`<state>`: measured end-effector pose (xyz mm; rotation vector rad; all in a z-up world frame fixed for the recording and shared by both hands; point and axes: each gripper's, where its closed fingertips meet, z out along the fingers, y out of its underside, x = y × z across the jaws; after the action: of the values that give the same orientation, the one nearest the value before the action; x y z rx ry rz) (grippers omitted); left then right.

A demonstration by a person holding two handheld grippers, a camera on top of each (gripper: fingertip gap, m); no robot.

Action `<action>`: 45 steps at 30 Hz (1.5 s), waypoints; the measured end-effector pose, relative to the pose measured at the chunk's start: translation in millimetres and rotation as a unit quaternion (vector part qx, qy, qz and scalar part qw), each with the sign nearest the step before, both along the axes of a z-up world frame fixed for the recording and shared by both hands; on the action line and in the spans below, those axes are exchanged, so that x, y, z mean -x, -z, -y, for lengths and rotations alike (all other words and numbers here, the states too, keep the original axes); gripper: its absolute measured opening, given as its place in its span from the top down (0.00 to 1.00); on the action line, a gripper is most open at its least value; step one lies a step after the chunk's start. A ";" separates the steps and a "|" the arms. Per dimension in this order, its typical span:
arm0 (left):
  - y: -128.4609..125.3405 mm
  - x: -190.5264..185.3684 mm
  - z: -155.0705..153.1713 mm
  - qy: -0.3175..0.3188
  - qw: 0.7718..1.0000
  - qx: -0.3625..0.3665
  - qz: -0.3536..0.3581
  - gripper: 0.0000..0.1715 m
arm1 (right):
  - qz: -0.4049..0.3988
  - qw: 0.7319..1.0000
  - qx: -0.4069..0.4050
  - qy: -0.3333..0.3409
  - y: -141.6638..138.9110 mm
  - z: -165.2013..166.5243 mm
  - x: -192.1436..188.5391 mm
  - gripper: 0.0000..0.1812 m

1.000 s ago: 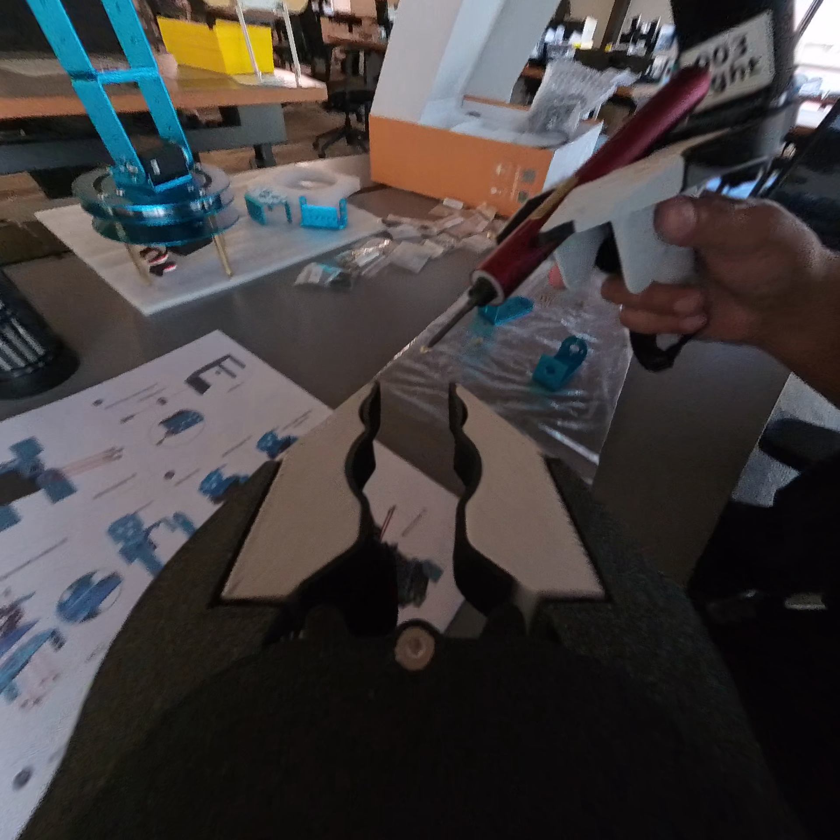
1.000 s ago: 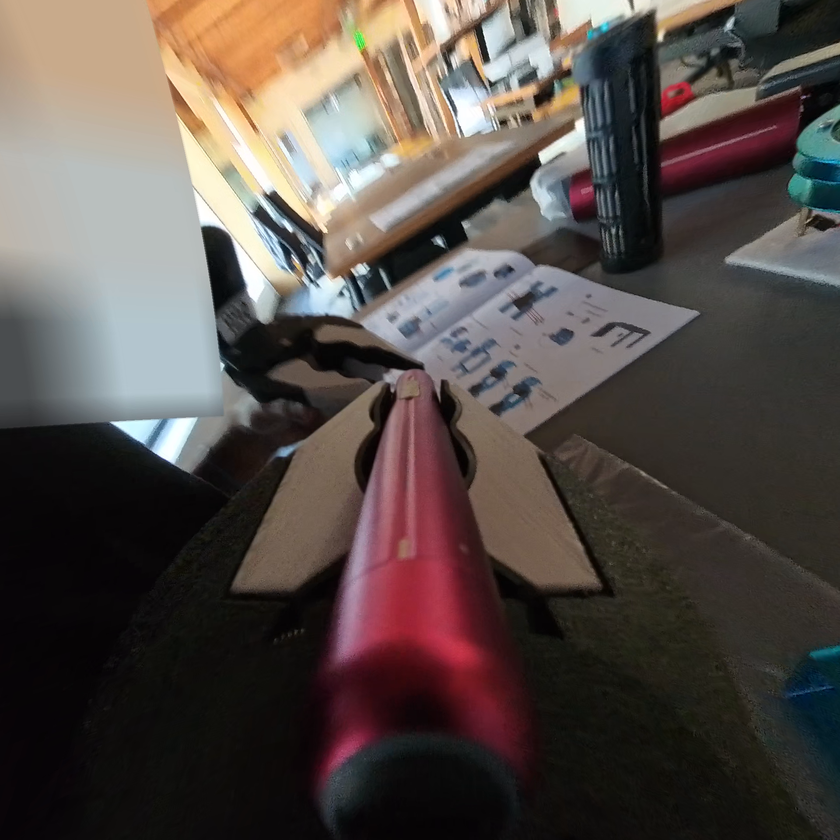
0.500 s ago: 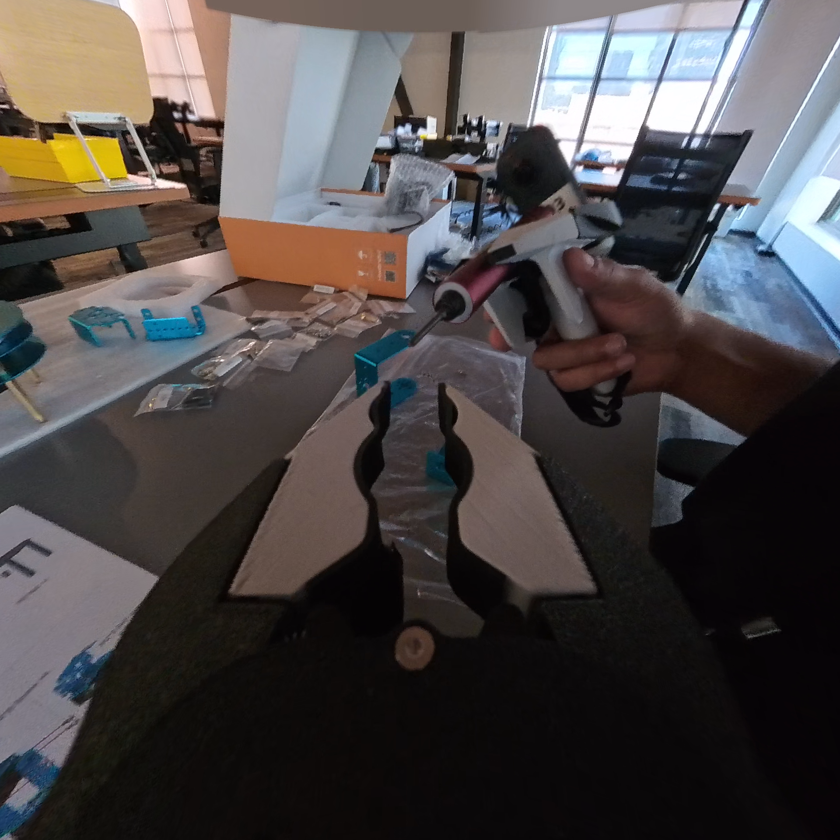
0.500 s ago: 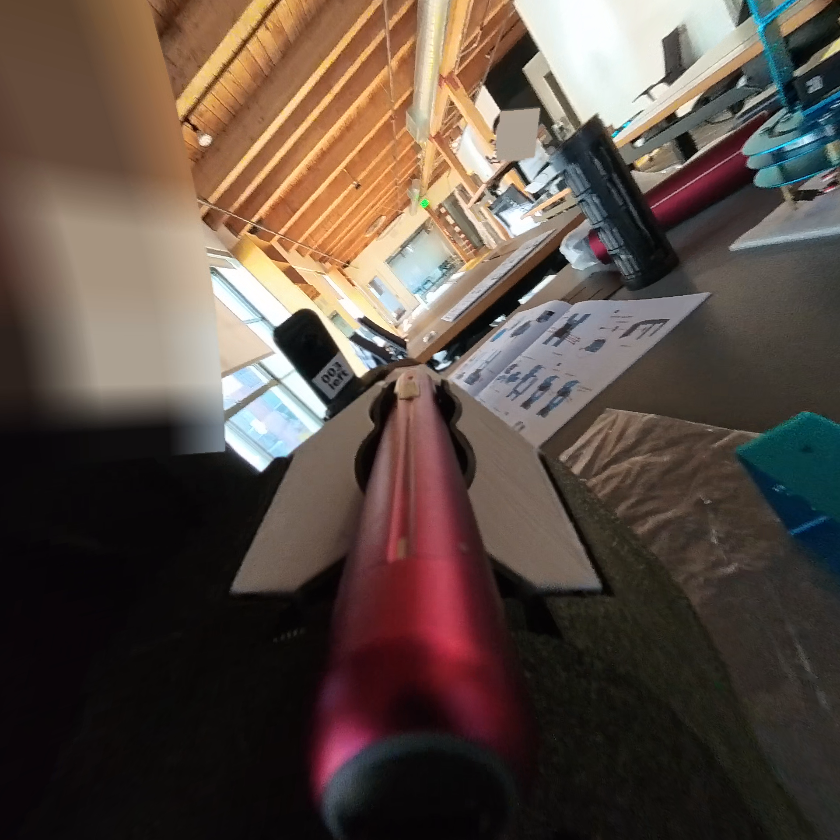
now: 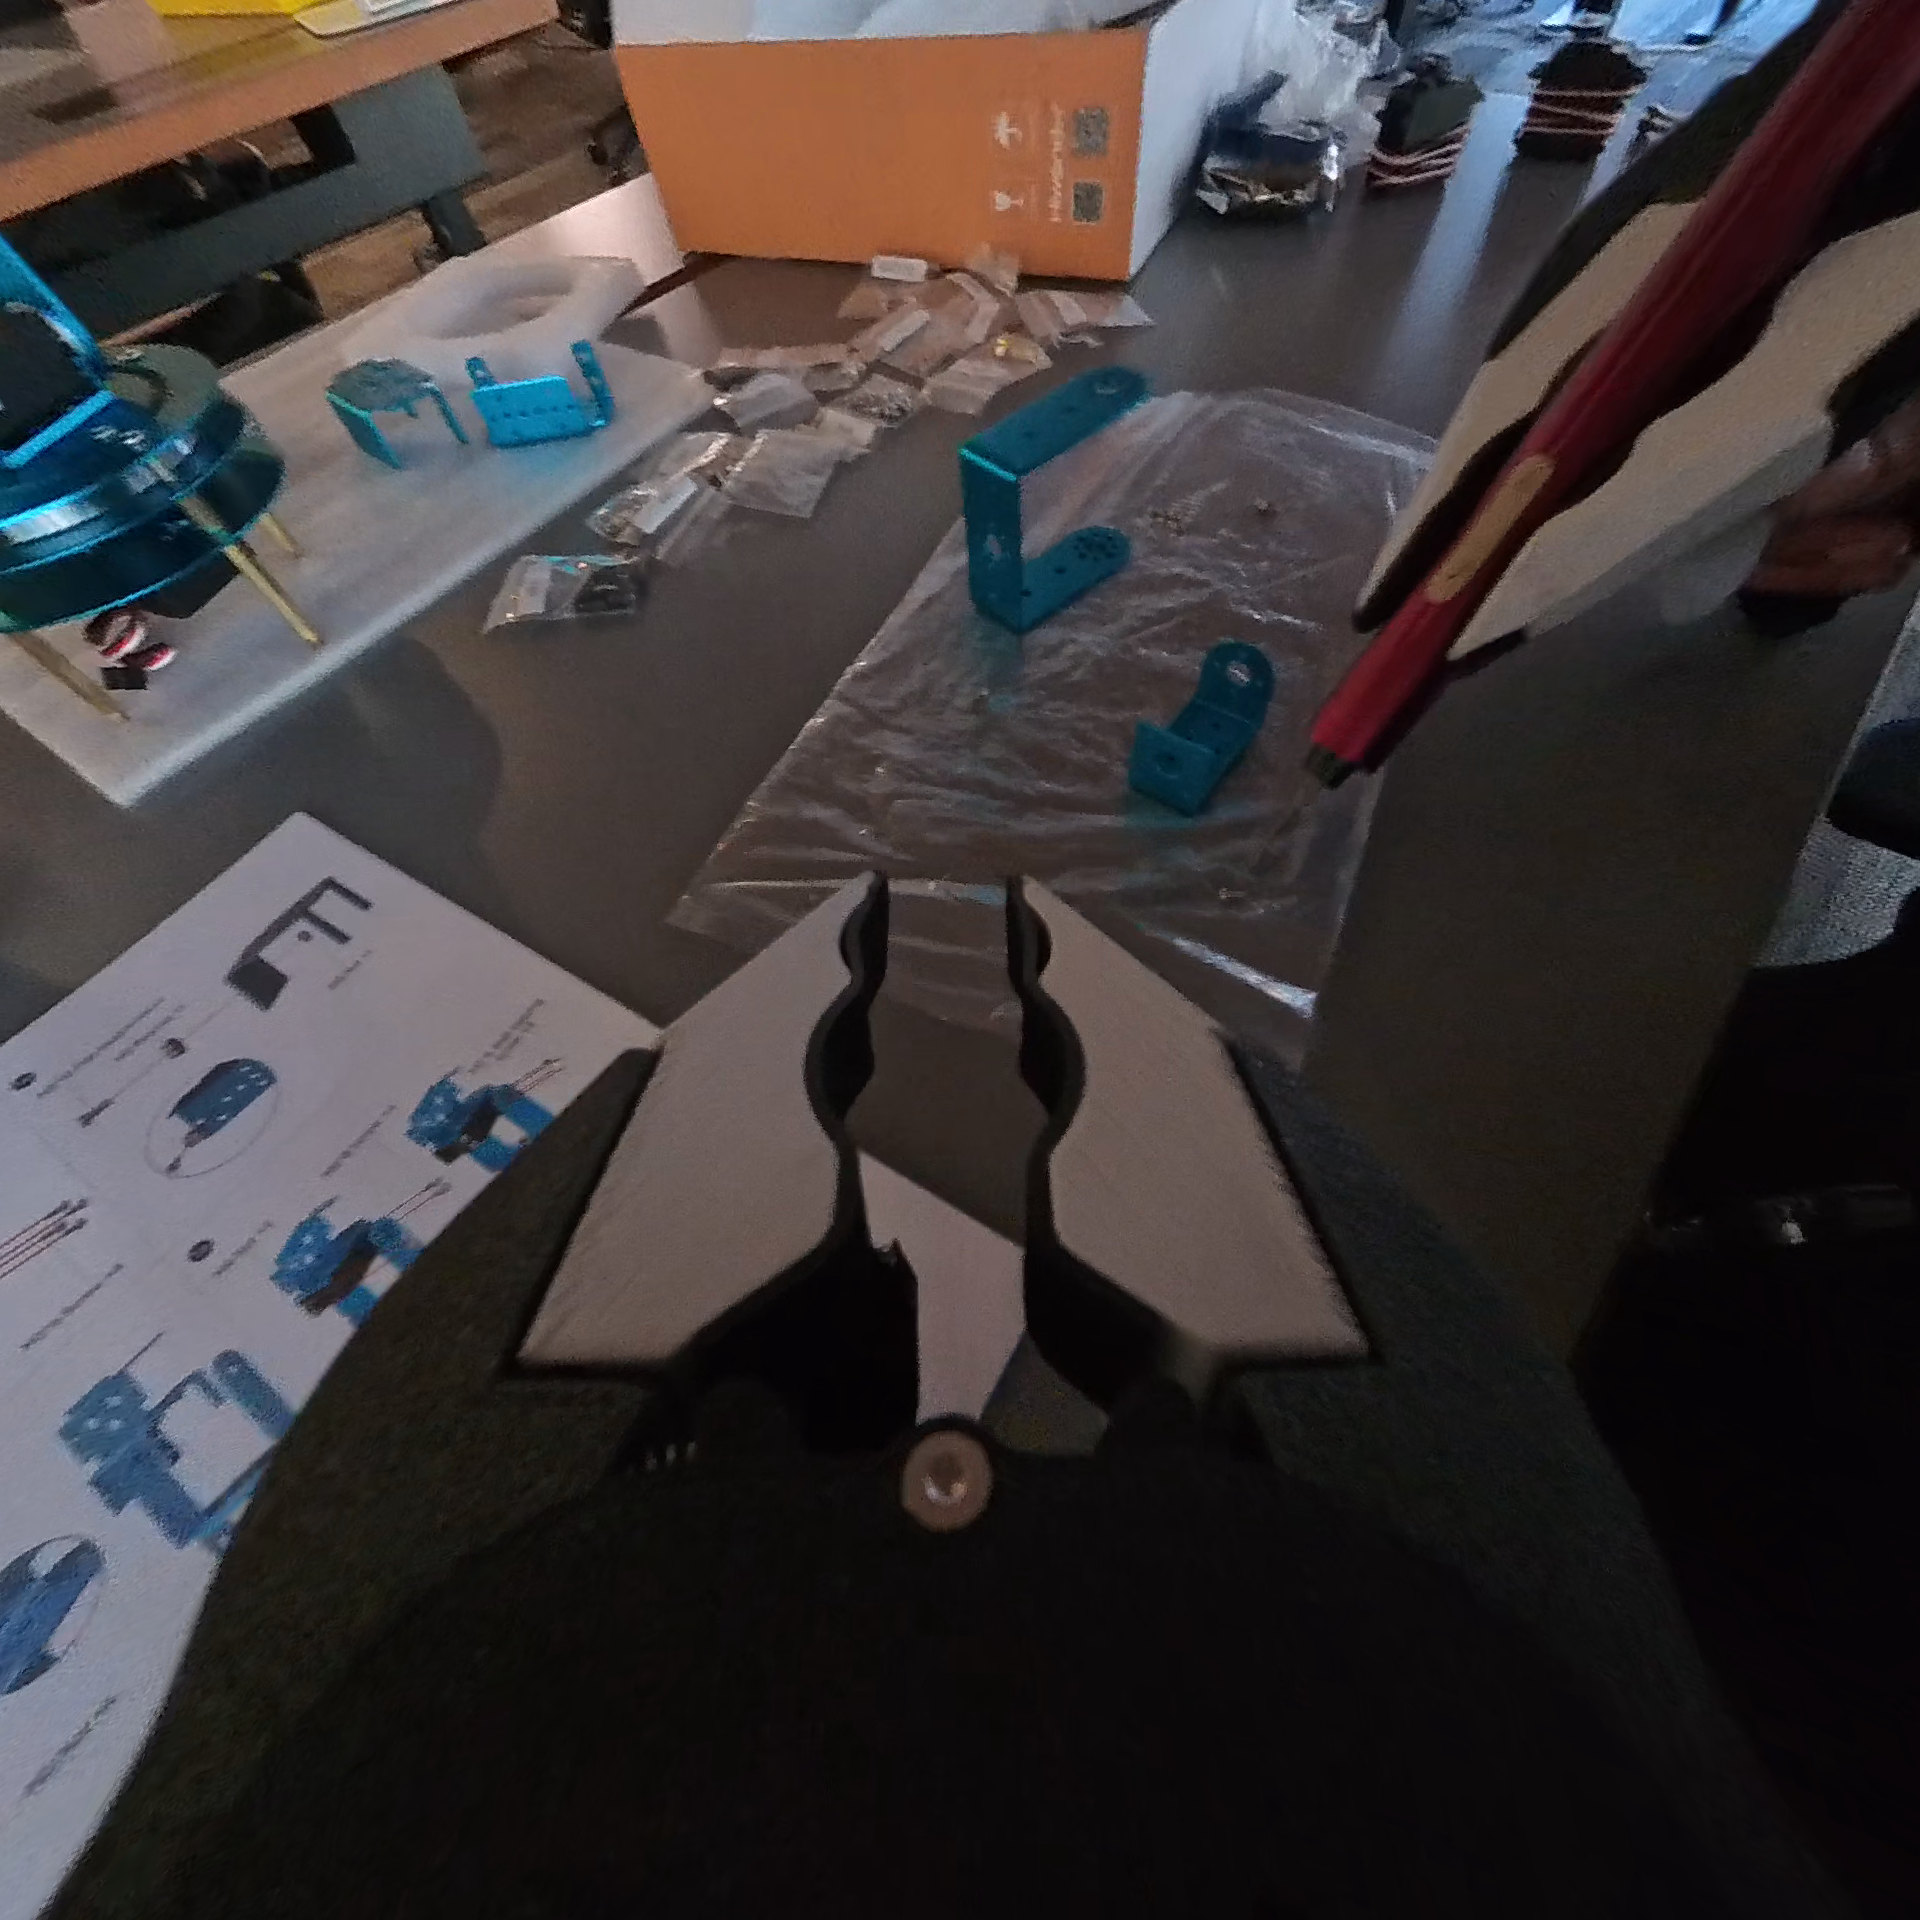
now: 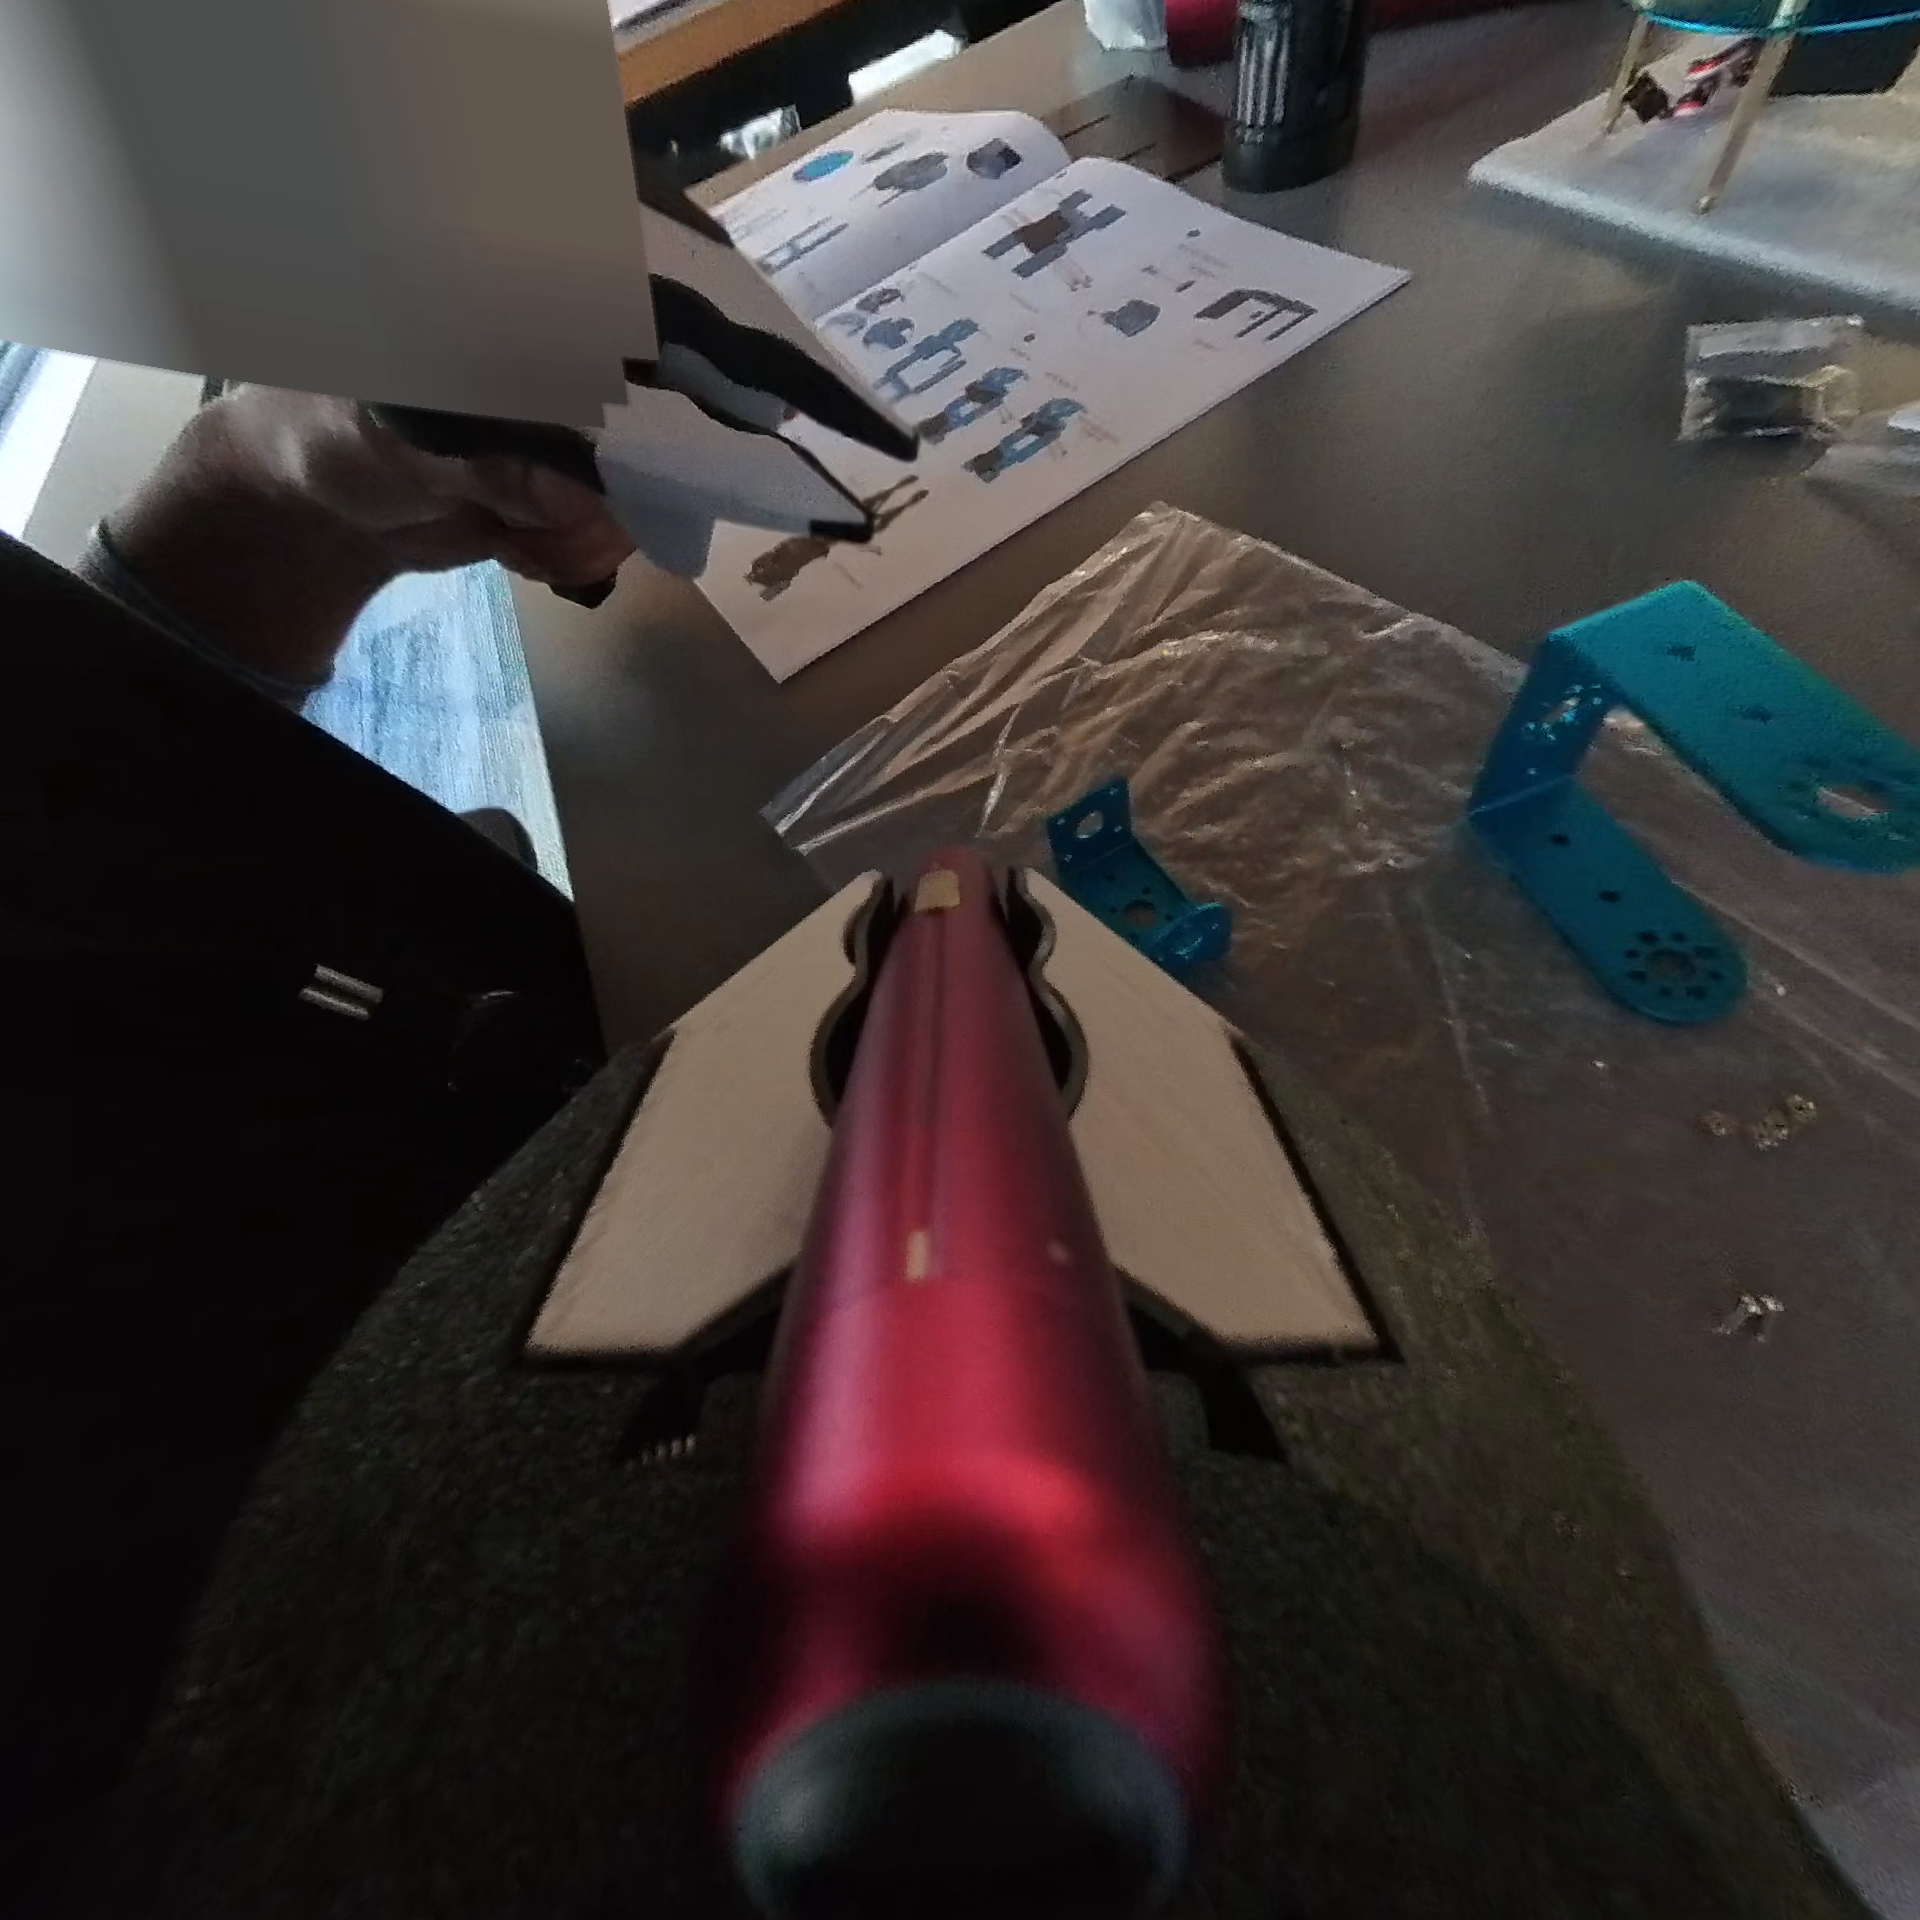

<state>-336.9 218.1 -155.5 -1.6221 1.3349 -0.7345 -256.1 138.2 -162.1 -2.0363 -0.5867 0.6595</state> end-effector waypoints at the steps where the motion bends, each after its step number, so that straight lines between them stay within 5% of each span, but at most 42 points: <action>1: 0.4 -2.1 4.3 0.005 1.000 -0.001 0.000 0.88 | 0.004 1.000 -0.002 -0.003 0.5 -1.0 2.1 0.88; 22: 26.1 -25.3 42.9 0.056 0.997 0.042 -0.040 0.86 | 0.001 1.000 0.006 0.005 -5.5 -5.4 -7.8 0.88; 45: 36.2 -60.5 37.5 0.131 0.986 0.018 -0.100 0.79 | 0.046 0.998 -0.036 0.040 -27.8 -4.2 -35.2 0.87</action>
<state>-276.4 180.6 -191.6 -1.5990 1.7112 -0.7704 -220.9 142.4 -134.3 -2.0189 -0.5710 0.4936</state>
